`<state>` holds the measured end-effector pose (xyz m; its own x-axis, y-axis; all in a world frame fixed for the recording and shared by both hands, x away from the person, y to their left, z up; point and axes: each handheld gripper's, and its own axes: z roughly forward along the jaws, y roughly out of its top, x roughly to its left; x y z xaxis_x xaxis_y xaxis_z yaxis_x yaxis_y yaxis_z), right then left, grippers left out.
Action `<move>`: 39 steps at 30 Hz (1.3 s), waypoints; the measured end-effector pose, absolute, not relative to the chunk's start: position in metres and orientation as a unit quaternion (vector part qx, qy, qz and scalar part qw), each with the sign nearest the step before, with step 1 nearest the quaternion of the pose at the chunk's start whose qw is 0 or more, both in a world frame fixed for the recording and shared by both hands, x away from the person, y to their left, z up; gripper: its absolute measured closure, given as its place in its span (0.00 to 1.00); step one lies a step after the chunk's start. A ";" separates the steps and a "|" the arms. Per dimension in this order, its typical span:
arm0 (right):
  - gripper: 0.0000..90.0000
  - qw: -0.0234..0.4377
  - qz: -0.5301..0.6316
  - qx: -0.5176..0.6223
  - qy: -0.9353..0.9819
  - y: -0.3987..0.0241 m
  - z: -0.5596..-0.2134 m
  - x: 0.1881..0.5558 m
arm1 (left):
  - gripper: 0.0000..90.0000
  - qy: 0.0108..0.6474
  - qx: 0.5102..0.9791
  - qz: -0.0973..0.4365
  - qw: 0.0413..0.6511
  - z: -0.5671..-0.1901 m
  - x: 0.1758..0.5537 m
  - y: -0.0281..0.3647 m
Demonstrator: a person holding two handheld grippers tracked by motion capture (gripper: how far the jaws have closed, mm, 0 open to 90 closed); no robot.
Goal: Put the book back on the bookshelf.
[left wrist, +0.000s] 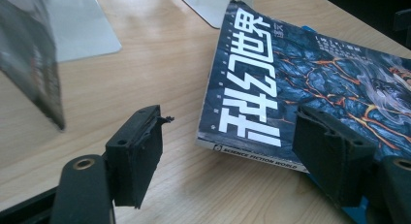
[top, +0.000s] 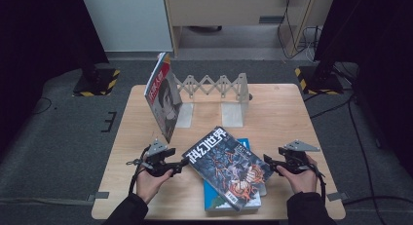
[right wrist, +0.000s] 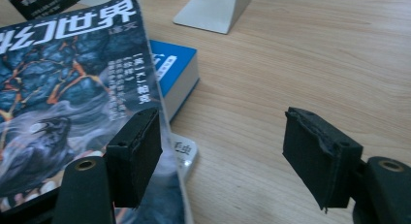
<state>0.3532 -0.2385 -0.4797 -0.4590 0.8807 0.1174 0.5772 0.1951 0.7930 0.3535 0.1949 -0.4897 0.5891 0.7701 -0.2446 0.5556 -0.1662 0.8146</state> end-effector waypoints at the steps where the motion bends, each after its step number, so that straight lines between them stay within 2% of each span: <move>1: 0.33 0.184 0.409 0.485 0.751 -0.237 -0.479 0.352 | 0.28 0.438 0.756 0.110 0.473 -0.491 0.354 0.194; 14: 0.31 0.162 0.416 0.471 0.761 -0.221 -0.480 0.349 | 0.24 0.445 0.762 0.086 0.462 -0.508 0.368 0.184; 30: 0.30 0.137 0.412 0.458 0.776 -0.203 -0.489 0.349 | 0.19 0.453 0.750 0.015 0.481 -0.519 0.379 0.167; 36: 0.30 0.133 0.406 0.456 0.781 -0.200 -0.494 0.349 | 0.20 0.458 0.746 0.003 0.483 -0.520 0.380 0.169; 39: 0.30 0.132 0.406 0.456 0.781 -0.199 -0.494 0.350 | 0.26 0.462 0.744 0.002 0.482 -0.517 0.380 0.171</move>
